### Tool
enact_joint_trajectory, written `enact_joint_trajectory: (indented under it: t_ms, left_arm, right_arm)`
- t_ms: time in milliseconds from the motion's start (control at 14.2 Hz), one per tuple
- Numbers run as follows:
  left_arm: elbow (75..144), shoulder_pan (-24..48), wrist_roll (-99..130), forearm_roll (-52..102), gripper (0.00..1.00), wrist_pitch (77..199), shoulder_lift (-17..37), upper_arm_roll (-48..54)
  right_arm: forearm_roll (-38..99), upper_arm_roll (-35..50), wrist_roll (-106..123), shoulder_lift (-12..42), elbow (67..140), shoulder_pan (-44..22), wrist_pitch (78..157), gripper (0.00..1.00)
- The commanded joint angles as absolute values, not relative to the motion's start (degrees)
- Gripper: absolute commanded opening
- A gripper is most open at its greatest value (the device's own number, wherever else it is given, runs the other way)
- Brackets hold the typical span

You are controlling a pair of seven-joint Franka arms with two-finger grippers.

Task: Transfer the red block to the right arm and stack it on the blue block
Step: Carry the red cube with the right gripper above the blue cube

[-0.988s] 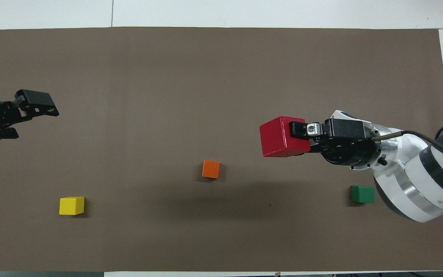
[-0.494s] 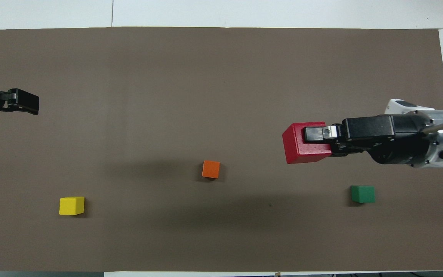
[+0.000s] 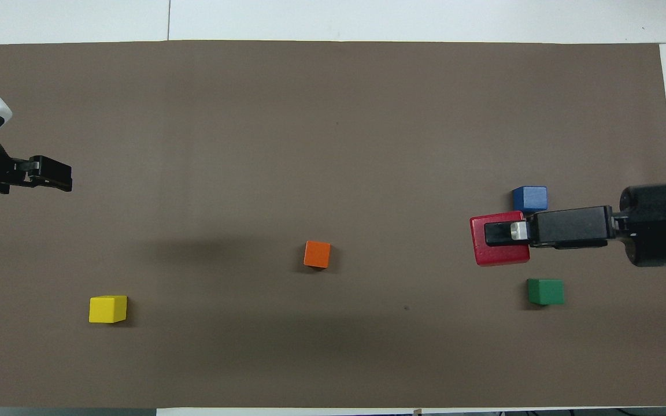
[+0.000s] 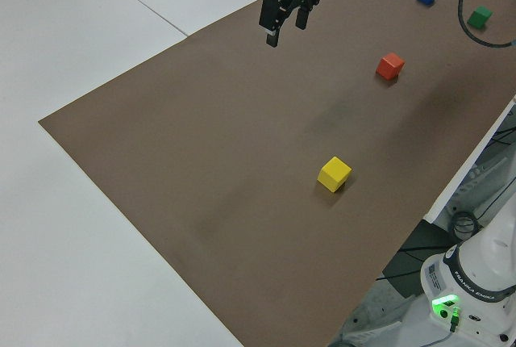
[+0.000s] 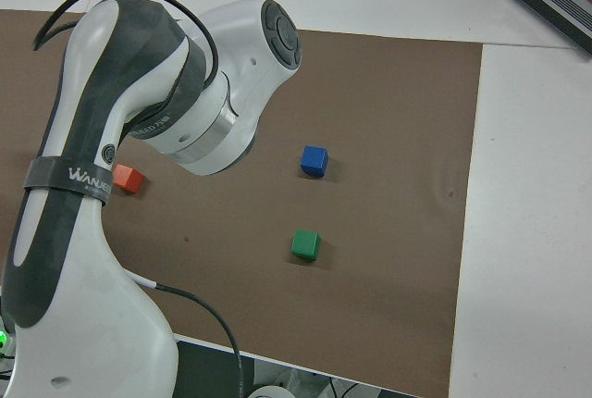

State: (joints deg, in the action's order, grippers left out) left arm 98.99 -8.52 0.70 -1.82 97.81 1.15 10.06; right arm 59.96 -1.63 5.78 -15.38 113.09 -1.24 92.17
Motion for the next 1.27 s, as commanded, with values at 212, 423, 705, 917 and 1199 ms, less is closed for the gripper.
enact_joint_trajectory:
  t_ms: [212,423,705,917,1199]
  left_arm:
    - [93.7,-5.1,-0.2,1.9,1.0,97.8,5.5,6.9]
    - [95.6,-5.5,-1.6,1.8,1.0,96.1,3.0,7.2]
    - [99.3,-4.9,-7.5,1.8,1.0,95.9,-1.1,4.4]
    - [97.0,-3.7,-6.7,1.8,1.0,92.7,-2.4,4.7]
    - [93.3,-3.0,-2.0,0.3,1.0,88.9,-1.9,7.4]
  right_arm:
    - [34.7,-0.4,5.1,-14.1,108.3,-1.8,92.3,0.0]
    - [22.2,0.7,5.0,-14.2,108.2,-1.7,92.4,0.0]
    - [6.4,0.9,3.3,-14.2,108.8,-1.7,93.2,0.0]
    - [0.9,0.9,-2.9,-13.8,112.0,-1.2,94.9,0.0]
    - [-4.3,0.9,-9.2,-9.5,116.9,-1.0,104.3,0.0]
